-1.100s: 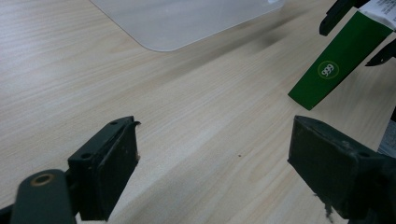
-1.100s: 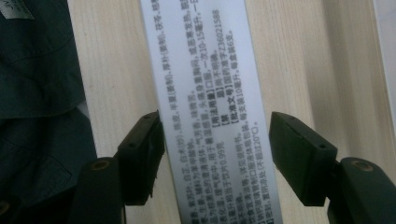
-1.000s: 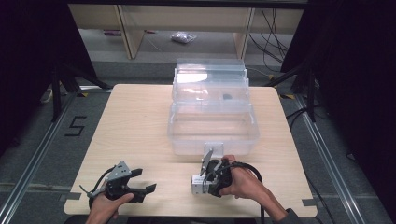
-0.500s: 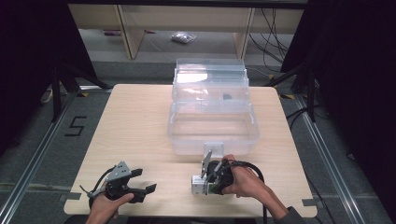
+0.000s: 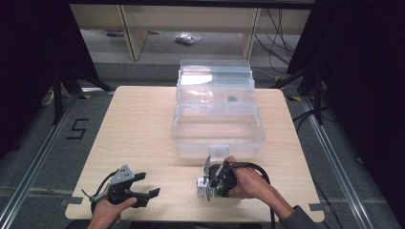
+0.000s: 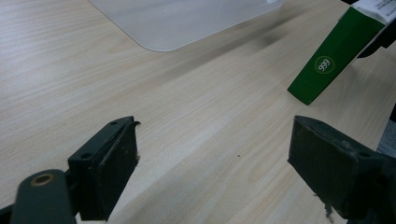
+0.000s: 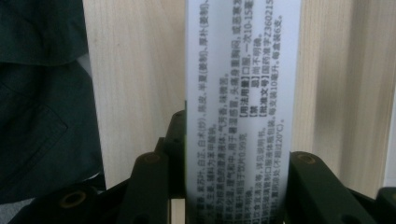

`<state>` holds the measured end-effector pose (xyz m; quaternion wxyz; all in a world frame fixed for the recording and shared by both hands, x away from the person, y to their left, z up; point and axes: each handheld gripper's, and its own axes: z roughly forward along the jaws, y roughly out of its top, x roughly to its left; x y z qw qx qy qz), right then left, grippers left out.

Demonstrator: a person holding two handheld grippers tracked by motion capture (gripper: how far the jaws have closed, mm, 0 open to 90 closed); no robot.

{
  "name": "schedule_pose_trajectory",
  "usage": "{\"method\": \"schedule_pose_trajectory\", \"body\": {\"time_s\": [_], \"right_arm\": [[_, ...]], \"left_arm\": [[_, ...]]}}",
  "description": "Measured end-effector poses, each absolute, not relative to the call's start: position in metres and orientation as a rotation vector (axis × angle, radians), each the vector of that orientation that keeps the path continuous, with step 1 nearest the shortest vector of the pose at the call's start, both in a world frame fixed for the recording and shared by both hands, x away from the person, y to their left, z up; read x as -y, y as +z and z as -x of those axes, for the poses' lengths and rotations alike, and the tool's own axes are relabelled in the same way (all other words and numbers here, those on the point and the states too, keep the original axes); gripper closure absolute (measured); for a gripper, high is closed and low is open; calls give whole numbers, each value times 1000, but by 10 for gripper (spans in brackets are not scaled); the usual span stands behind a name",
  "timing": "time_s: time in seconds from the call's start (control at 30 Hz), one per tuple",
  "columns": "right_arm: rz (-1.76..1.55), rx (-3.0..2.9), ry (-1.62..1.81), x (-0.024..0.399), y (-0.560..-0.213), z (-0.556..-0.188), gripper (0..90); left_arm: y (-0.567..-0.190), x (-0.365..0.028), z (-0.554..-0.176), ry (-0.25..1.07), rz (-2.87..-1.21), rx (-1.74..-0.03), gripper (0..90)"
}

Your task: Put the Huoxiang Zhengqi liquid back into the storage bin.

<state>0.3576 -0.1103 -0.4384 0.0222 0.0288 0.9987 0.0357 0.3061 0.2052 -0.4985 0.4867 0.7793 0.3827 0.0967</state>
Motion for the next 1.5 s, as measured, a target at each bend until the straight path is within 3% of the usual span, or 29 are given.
{"method": "schedule_pose_trajectory", "body": {"time_s": [0.8, 1.5], "right_arm": [[-146, -3067, 132, 126, -398, -358, 654], [-137, -3054, 155, 139, -354, -382, 654]], "left_arm": [[-498, -205, -306, 237, -1897, -935, 150], [-498, -206, -306, 238, -1892, -934, 150]]}}
